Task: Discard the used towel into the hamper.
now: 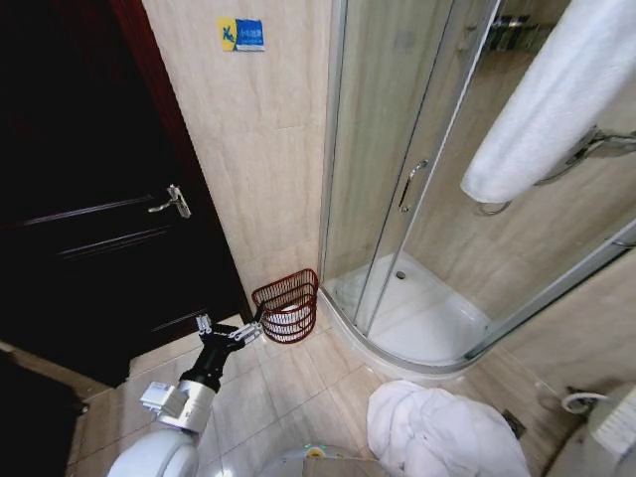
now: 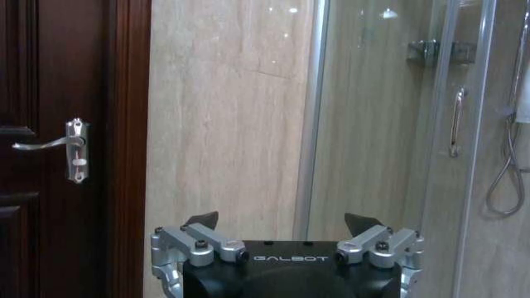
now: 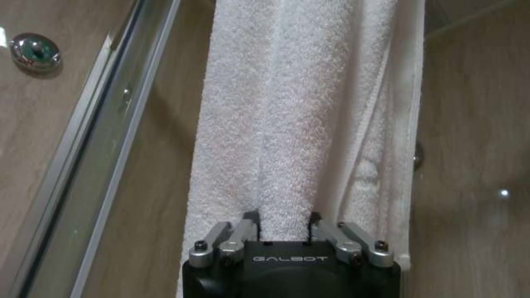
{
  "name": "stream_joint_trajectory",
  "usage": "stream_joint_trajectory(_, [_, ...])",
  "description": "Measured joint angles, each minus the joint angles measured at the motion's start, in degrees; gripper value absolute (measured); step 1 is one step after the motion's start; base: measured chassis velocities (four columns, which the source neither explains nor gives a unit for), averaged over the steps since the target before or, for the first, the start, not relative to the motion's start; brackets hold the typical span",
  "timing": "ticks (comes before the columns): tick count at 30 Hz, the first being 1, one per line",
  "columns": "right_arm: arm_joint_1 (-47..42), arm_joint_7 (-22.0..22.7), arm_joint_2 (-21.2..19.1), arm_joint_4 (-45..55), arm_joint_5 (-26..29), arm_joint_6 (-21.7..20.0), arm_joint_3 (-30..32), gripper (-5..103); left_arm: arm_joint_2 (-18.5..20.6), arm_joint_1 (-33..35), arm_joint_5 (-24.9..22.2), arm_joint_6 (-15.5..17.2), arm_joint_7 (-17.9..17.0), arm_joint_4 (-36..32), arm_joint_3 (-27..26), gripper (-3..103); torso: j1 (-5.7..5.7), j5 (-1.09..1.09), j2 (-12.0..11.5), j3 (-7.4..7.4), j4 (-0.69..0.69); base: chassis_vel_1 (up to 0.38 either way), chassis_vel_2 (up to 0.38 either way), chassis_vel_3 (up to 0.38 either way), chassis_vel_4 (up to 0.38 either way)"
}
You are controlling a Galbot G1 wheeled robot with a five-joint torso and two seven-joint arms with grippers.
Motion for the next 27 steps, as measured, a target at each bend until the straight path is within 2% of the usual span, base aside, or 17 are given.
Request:
stream_joint_trajectory(3, [0.28, 0.00, 0.27, -0.02, -0.37, 0.01, 0.00, 16, 0.00, 0.00, 0.00, 0.00, 0.00, 0.00, 0.00, 99, 0.00, 0.00, 0.00, 0.00, 0.00, 0.000, 0.000, 0.000, 0.000])
stream_joint_trajectory(7, [0.81, 0.01, 1.00, 0.34, -0.67, 0.01, -0.05, 10, 0.01, 0.00, 0.00, 0.00, 0.00, 0.00, 0.00, 99, 0.00, 0.01, 0.00, 0.00, 0.00, 0.000, 0.000, 0.000, 0.000])
stream_joint_trajectory(21, [3.73, -0.84, 6.63, 5.34, -3.69, -0.13, -0.09, 10, 0.00, 0.00, 0.00, 0.00, 0.00, 0.00, 0.00, 99, -0.01, 0.00, 0.00, 0.00, 0.00, 0.000, 0.000, 0.000, 0.000])
stream_joint_trajectory(27, [5.16, -0.72, 11.48, 12.72, -6.38, -1.26, 0.14, 10, 0.01, 0.00, 0.00, 0.00, 0.00, 0.00, 0.00, 99, -0.01, 0.00, 0.00, -0.01, -0.01, 0.000, 0.000, 0.000, 0.000])
